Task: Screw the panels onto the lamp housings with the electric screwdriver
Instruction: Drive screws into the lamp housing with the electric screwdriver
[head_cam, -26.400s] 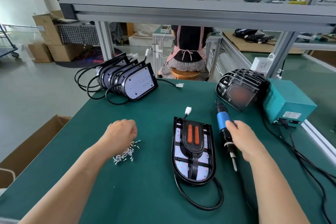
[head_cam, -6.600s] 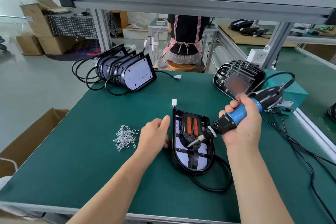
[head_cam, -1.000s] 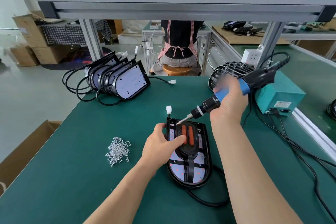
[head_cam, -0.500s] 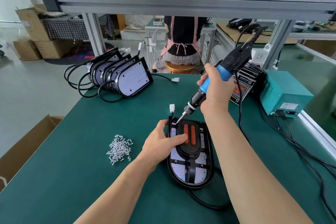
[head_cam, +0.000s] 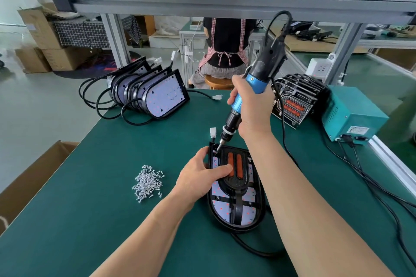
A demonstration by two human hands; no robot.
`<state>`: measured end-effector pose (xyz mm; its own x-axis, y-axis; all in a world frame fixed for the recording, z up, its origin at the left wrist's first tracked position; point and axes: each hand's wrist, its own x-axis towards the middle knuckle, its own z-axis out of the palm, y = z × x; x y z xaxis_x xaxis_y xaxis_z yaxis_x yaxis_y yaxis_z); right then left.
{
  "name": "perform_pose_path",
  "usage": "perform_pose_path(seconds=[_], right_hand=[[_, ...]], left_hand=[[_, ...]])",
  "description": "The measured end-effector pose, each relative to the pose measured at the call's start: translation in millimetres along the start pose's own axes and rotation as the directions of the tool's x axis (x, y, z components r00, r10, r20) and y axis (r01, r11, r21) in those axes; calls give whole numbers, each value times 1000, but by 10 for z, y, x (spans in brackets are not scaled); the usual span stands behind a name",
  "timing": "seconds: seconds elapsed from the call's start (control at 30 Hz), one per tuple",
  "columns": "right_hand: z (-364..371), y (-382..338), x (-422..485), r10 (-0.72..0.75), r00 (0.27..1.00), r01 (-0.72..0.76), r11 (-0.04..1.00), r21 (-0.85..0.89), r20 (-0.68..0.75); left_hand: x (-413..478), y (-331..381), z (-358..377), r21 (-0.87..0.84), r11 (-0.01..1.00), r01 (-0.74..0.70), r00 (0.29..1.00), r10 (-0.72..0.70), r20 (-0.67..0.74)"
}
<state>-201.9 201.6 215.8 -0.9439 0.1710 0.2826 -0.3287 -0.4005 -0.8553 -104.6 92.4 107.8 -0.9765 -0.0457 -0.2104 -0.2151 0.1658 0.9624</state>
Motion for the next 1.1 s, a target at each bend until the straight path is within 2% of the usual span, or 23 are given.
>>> perform_pose_path(seconds=[0.2,0.4,0.63,0.83,1.1], right_hand=[[60,-11,-27,-40,993,42,999,-15,108],[38,23,-29,-44,994,49,998,-49,95],[34,47,-50,-64,987,71,996,-47,144],[20,38,-103,-49,975,53,998,-16,215],[-18,-63,-160,-22,973,13,999,41,229]], left_hand=[[3,0,-7,-6,1000,-5,1000,5,1],[29,-21,3,-58,998,-21,1000,22,12],[61,-55,-1,-82,996,-35,999,37,15],[83,-82,0,-75,996,-42,999,43,11],[63,-62,2,-59,997,-43,999,44,22]])
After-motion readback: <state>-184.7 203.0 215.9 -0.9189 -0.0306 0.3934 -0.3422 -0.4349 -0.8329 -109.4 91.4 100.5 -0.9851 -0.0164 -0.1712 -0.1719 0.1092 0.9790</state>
